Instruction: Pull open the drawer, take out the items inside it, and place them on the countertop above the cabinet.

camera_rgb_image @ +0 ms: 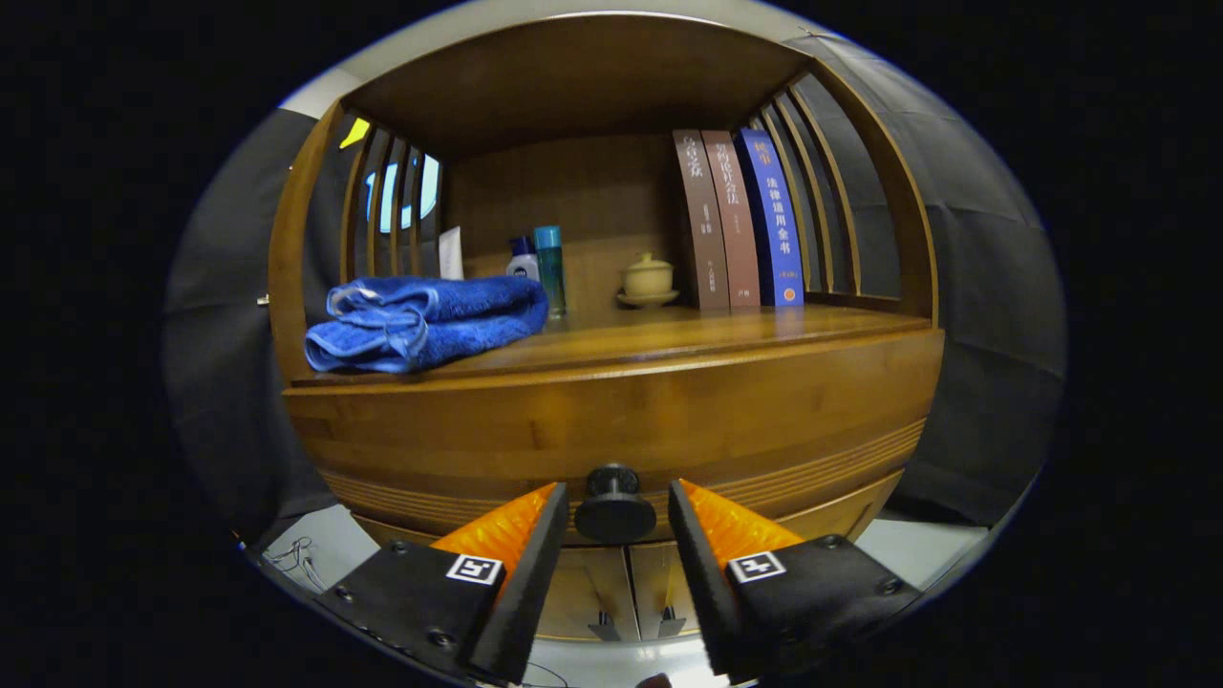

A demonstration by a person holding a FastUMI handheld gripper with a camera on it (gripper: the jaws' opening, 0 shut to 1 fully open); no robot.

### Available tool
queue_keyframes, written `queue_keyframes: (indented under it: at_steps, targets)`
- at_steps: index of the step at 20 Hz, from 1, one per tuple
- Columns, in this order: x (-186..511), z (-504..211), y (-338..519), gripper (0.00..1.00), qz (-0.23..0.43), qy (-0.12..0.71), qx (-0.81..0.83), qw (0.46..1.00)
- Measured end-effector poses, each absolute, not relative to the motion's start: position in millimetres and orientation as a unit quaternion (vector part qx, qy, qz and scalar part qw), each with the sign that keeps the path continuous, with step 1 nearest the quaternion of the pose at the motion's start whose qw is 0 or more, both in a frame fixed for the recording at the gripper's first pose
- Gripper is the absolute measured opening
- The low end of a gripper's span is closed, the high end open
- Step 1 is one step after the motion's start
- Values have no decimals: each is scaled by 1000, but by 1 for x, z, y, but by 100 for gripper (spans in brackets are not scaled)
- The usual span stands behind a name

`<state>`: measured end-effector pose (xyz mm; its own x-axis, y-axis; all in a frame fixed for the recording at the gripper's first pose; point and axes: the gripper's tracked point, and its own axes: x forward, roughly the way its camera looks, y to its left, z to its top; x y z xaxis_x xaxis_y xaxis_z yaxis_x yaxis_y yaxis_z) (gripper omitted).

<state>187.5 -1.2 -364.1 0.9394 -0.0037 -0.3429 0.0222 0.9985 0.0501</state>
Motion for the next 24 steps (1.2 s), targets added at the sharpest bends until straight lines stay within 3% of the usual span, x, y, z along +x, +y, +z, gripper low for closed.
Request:
queue_keyframes:
  at_steps: [3,9,10,24]
  targets:
    - [194,-361,0,55,-1,167,28,986]
    - [195,-364,1,41,5,174,10,985]
    - [190,-359,-1,32,7,177,4,984]
    - [73,-341,-5,32,3,186,31,982]
